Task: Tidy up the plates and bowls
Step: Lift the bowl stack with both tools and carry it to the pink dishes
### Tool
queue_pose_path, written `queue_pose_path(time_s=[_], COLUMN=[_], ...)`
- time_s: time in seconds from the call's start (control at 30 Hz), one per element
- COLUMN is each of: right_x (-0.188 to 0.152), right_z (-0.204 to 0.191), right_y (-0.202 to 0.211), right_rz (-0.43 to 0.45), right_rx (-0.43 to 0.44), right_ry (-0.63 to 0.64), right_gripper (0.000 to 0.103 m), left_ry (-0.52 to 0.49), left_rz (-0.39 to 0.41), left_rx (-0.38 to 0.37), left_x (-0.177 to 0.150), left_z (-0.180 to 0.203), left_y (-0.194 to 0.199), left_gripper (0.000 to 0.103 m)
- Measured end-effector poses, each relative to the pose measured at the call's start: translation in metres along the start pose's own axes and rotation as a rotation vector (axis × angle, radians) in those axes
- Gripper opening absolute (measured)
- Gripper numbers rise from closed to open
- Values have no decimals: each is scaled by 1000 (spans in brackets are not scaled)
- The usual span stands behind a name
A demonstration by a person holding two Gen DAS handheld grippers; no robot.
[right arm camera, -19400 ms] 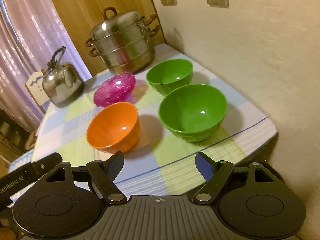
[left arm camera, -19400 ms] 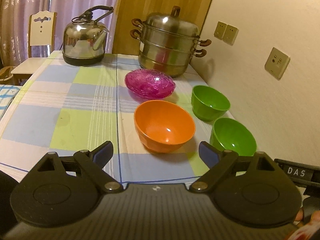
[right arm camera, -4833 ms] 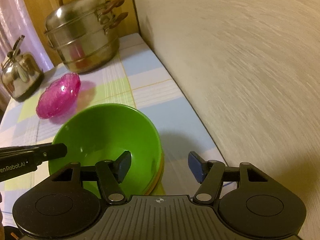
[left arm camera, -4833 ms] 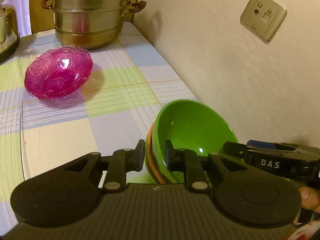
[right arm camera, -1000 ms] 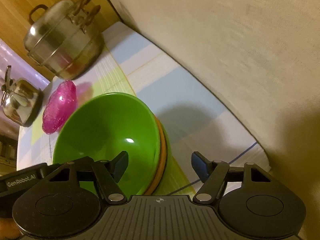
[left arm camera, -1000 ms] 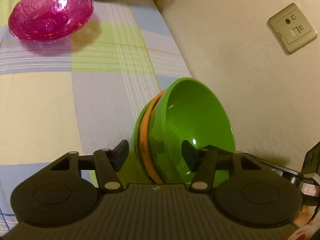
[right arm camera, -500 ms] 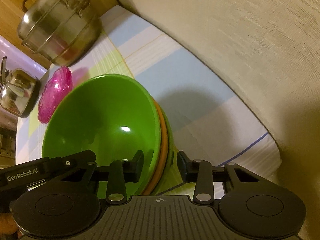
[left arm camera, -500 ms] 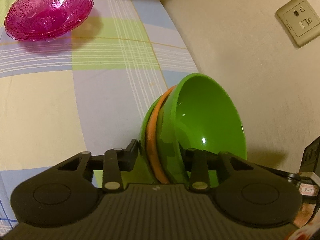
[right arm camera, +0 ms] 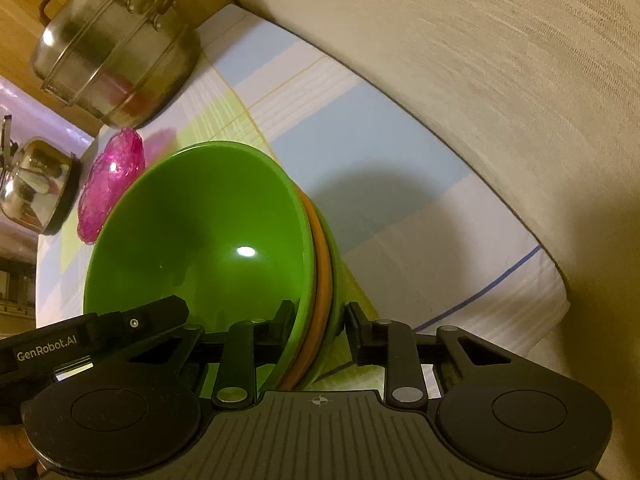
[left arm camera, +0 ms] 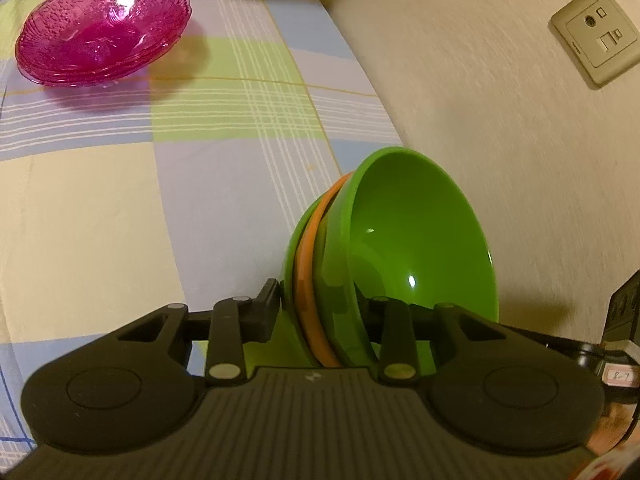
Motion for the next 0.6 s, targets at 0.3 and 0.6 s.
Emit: queue_pose_path(time_s=[0.3, 0.6], right_x=[3, 17], right_z=[-23, -76], right_y=[3, 1], right_rz=[13, 19], right_rx=[14, 46], right_ry=[28, 87], right_gripper=[27, 27], left_ry=[9, 47], left_rz=[36, 92], left_rx=[10, 30], left_x=[14, 51], left_z=[-10, -37], left_y=[23, 56], left_gripper=[29, 29])
Point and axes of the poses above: each gripper's, at about its wrist camera, not at the fingertips, and y roughly against the way its jaws point, z to its right, x to its top, the point moved 10 cm from there along -y, roughly the way its jaws point, and after that the axes turned 10 degrees about z, right-handed, at the moved point
